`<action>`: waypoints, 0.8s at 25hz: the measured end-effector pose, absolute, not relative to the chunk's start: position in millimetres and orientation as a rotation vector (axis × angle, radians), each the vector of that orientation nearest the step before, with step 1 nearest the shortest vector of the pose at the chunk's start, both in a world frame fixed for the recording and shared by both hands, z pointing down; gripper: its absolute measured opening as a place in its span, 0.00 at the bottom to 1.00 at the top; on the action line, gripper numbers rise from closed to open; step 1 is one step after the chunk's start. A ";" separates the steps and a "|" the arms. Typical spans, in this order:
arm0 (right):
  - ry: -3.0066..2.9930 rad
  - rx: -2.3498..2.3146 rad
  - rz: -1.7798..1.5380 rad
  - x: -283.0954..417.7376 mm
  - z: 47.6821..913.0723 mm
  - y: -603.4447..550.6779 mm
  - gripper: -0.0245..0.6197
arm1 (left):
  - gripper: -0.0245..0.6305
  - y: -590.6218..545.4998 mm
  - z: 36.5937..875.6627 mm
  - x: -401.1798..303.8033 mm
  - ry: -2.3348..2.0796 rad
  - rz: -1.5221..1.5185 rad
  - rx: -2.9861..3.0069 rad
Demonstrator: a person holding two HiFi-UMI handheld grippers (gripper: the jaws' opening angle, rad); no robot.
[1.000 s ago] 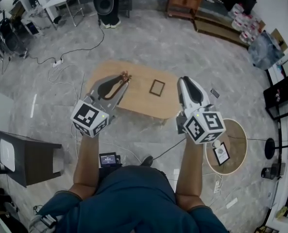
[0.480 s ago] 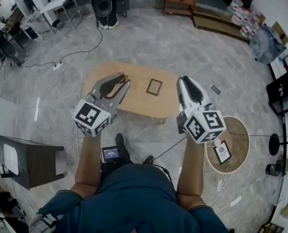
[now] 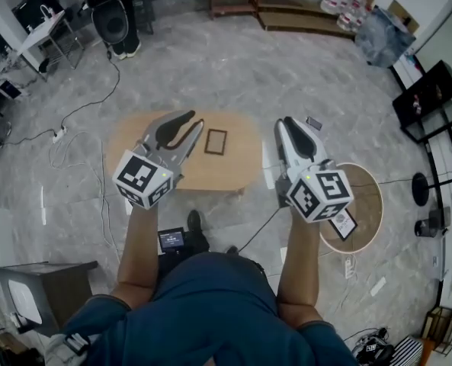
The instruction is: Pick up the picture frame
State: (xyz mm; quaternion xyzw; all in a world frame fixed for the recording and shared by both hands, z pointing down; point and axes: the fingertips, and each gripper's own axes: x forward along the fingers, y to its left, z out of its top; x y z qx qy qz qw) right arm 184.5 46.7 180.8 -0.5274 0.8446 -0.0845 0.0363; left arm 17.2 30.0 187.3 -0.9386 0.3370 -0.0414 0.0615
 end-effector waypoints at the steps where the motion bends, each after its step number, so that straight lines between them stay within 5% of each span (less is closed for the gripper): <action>1: 2.582 -1.637 -0.259 185.1 181.2 38.8 0.14 | 0.16 19.7 188.2 18.6 1.000 -0.121 -2.847; 20: 2.475 -1.876 -0.314 140.2 195.9 -97.1 0.14 | 0.16 -144.0 198.2 -16.1 0.771 -0.069 -2.968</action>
